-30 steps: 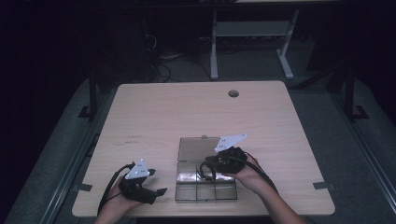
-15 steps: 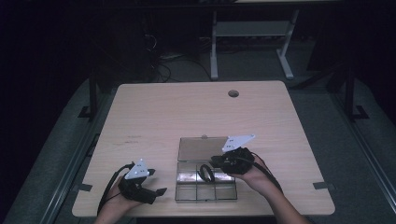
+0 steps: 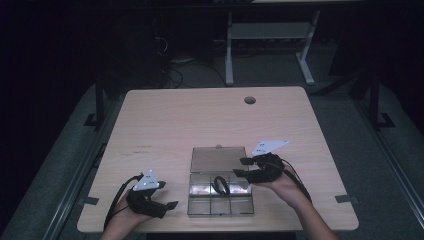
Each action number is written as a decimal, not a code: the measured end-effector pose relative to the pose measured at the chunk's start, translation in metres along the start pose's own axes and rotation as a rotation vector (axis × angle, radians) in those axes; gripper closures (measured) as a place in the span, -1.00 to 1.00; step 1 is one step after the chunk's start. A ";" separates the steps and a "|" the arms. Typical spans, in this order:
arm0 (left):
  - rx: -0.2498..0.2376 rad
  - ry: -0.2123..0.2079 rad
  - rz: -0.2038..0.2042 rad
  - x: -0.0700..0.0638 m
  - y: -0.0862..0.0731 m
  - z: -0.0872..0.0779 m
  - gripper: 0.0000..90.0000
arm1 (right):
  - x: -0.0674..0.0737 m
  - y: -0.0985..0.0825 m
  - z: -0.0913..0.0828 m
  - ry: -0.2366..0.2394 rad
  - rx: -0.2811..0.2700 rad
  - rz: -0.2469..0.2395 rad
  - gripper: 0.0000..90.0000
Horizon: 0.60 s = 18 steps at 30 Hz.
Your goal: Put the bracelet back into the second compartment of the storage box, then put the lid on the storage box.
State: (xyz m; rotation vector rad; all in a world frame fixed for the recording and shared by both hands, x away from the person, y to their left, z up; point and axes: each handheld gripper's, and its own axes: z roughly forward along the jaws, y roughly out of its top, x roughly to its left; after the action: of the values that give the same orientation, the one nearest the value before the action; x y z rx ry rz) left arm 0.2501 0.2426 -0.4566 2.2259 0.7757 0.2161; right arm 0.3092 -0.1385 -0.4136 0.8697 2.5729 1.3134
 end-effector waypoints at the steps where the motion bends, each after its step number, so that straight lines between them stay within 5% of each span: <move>1: 0.000 0.002 -0.003 0.000 0.000 0.000 -0.64 | -0.002 -0.001 -0.001 -0.009 -0.003 0.010 0.05; 18: -0.034 -0.027 -0.129 0.022 0.026 0.004 -0.68 | -0.030 -0.009 -0.004 -0.063 -0.026 0.135 -0.34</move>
State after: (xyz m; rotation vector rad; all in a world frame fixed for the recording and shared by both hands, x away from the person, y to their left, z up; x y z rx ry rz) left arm 0.2813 0.2396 -0.4429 2.1340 0.8907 0.1353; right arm 0.3286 -0.1610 -0.4223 1.0788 2.4829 1.3275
